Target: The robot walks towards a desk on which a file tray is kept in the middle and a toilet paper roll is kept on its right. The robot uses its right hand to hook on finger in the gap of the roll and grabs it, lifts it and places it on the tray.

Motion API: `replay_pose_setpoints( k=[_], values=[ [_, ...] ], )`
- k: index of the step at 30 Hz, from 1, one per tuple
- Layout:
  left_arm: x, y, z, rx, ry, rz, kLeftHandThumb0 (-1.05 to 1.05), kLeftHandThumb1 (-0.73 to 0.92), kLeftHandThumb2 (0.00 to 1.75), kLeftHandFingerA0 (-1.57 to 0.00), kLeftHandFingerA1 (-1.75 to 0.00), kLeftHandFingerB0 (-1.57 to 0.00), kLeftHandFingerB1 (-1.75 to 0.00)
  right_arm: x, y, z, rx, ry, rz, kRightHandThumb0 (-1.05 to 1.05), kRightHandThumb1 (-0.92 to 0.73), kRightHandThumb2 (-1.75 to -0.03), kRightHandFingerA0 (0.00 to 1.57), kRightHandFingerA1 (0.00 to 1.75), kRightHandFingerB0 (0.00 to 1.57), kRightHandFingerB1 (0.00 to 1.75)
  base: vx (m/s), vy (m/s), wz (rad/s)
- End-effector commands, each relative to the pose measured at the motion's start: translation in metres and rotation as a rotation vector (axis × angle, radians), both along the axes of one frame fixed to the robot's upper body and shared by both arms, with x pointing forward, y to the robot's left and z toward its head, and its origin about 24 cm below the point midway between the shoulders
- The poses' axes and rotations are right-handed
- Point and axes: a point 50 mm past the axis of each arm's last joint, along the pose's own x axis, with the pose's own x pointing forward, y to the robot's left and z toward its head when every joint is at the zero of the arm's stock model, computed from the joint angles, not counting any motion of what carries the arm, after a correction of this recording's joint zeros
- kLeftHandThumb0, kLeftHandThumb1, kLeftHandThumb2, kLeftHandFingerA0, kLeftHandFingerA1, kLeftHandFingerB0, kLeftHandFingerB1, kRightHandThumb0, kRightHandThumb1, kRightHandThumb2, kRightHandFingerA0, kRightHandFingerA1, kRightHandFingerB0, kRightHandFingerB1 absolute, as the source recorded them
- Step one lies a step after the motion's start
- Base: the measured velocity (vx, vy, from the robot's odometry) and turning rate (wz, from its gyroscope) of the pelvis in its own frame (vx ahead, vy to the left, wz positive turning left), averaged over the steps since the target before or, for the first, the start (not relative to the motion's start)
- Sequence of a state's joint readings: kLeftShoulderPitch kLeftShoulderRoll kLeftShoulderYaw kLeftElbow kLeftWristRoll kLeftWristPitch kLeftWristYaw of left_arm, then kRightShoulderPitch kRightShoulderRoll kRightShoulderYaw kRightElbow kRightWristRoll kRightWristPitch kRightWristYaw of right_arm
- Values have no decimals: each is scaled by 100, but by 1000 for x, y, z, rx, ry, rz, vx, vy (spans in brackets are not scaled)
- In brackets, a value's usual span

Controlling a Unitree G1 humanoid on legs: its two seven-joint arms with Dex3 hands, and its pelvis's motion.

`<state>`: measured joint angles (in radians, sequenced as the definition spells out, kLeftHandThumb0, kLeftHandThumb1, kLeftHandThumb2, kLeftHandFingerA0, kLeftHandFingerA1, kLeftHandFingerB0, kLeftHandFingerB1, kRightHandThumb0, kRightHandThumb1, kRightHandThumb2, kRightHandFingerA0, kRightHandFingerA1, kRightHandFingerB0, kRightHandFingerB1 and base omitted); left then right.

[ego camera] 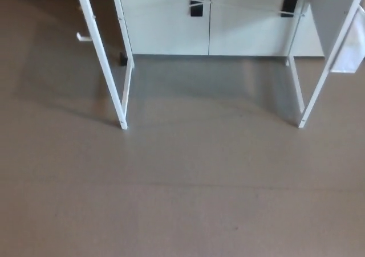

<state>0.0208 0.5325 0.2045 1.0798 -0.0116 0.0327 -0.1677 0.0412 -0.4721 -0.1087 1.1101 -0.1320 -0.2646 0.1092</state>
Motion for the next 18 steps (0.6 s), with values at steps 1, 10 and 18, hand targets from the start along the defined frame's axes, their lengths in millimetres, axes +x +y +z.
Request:
replay_pose_setpoints(
  k=[1,10,18],
  values=[
    [-2,6,3,34,33,14,-105,41,80,-35,-159,-36,-159,-4,-1,-1,3,-4,-14,-59,-46,-83,0,42,0,25,310,106,-20],
    [-3,6,3,14,26,29,-105,38,84,-30,-160,-32,-159,-4,-1,-1,3,-4,-14,-59,-46,-83,0,42,0,25,391,187,-9],
    [1,7,4,24,26,45,-105,41,79,-36,-155,-39,-154,1,0,0,4,-14,-13,-59,-46,-83,0,42,0,25,319,42,10]
  ],
)
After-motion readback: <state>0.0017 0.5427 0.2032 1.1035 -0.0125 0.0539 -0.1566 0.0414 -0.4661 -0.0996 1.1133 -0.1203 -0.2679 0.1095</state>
